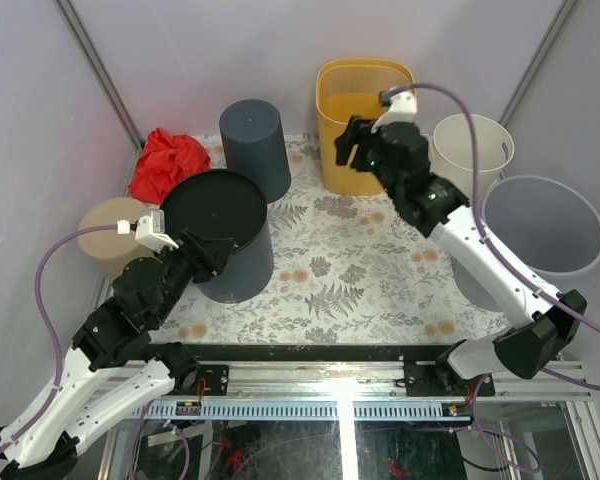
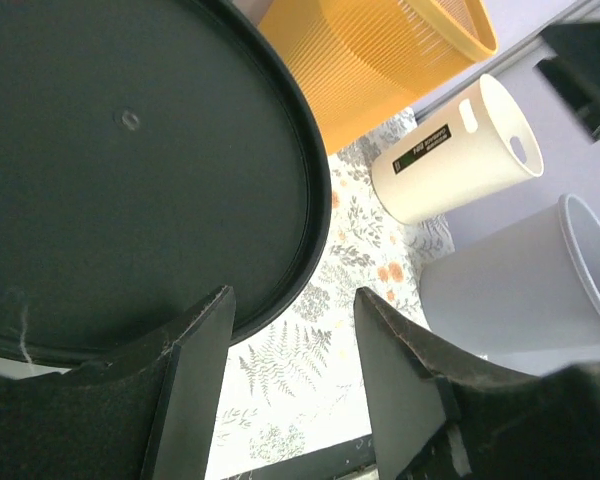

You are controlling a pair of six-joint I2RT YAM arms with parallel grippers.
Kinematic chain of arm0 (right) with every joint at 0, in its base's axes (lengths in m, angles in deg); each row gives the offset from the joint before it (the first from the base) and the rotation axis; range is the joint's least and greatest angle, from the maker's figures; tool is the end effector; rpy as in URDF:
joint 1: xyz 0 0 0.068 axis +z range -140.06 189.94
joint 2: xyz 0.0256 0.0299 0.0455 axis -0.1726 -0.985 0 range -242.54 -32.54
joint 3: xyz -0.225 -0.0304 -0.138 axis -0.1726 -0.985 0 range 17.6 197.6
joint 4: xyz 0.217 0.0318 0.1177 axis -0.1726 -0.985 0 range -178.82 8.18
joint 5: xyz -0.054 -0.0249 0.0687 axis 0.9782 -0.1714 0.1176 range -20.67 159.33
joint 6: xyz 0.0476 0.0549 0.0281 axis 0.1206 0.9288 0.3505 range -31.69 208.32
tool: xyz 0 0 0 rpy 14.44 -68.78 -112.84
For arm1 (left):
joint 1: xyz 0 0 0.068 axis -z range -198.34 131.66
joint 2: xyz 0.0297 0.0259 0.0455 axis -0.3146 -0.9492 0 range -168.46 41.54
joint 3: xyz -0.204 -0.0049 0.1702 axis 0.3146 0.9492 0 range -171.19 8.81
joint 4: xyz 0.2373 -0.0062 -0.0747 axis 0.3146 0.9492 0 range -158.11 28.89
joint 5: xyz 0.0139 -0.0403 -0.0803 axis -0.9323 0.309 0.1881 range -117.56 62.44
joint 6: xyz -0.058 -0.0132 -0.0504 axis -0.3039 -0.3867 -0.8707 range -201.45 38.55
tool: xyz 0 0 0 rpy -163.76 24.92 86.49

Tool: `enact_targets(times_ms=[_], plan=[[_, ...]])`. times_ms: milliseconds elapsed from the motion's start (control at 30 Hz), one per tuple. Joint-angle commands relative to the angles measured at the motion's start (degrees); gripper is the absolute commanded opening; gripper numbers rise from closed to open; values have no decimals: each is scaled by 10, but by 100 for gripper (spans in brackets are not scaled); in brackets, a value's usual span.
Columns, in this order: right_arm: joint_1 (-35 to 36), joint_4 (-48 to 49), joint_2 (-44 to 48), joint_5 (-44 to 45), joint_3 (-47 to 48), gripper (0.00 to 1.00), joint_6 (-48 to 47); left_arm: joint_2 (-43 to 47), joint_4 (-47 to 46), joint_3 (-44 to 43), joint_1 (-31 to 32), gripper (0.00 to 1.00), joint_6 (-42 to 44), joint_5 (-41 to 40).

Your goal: Turn the large container upside down

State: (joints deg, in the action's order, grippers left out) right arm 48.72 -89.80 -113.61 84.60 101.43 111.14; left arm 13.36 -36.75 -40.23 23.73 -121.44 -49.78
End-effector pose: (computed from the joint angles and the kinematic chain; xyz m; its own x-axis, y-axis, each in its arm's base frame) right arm 0.2809 0.2032 0.4256 -0.2206 0.3028 -0.9272 -0.3410 0.8667 0.3642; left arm 0.1076 -0.0631 0.3485 -0.3250 -0.5082 -0.7976 0.1767 0.7959 -0.5791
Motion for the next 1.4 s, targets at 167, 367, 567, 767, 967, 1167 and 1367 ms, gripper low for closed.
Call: enact_targets(times_ms=[167,367,567,767,967,1167,1367], plan=[[-86,-69,-77,158,158,70,-67,-1,-50,23,2,51,2,46],[-135,-68,-159,165,232,70,-85,12,-40,22,2,51,3,51],[-168,-74,-236,181,302,70,-113,26,-30,23,3,51,8,51],[-206,-104,-310,180,376,70,-117,28,-15,13,3,51,20,41],[-227,-121,-353,170,420,70,-124,41,-14,19,2,52,27,29],[-252,-155,-395,122,456,68,-99,30,-24,22,2,52,34,35],[-253,-161,-416,91,458,49,-90,28,-24,22,3,52,39,30]])
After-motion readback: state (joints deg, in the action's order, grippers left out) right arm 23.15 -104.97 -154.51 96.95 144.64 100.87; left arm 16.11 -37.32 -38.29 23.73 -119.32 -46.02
